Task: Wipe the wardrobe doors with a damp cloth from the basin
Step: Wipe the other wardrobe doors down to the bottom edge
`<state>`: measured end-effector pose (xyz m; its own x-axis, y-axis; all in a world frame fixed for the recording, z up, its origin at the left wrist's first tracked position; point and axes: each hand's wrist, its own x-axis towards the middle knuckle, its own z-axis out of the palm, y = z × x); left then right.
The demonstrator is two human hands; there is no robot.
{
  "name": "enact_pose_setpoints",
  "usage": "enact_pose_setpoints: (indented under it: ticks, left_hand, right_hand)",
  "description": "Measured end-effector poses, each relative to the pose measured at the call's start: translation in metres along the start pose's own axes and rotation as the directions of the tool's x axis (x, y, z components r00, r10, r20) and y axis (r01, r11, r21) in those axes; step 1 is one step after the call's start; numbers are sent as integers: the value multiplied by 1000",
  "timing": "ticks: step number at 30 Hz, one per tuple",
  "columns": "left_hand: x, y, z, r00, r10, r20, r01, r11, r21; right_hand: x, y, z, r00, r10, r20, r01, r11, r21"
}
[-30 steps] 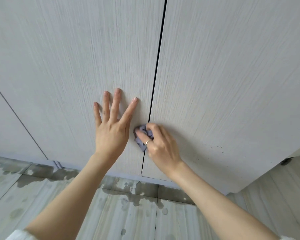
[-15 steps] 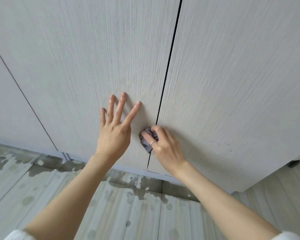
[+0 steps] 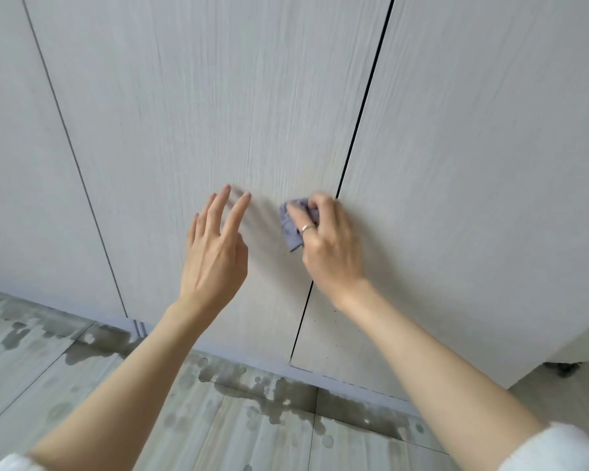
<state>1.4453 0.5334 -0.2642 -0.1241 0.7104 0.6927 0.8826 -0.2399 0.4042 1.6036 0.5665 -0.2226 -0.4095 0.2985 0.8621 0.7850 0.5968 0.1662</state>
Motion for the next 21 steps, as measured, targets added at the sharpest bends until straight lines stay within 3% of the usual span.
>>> enact_pose_setpoints:
  ticks: [3, 5, 12, 17, 19, 21]
  left_hand:
    - [-5, -8, -7, 1000, -16, 11, 16, 1000, 10]
    - [-7, -14, -13, 999, -30, 23, 30, 999, 13]
    - [25, -4, -43, 997, -55, -52, 54, 998, -23]
    - [54, 1, -58, 990, -41, -135, 34, 998, -55]
    - [55, -2, -58, 988, -47, -144, 39, 997, -61]
    - [48, -5, -54, 989, -62, -134, 54, 997, -60]
  right_hand:
    - [-49, -8, 17, 957, -196, 215, 217, 973, -81]
    - [-50, -8, 17, 939, -218, 265, 245, 967, -75]
    - [82, 3, -26, 993, 5, -117, -10, 999, -40]
    - [132, 5, -38, 963, 132, -233, -132, 991, 16]
    - [120, -3, -24, 965, 124, -229, -114, 992, 60]
    - [86, -13, -2, 988, -51, -149, 54, 998, 19]
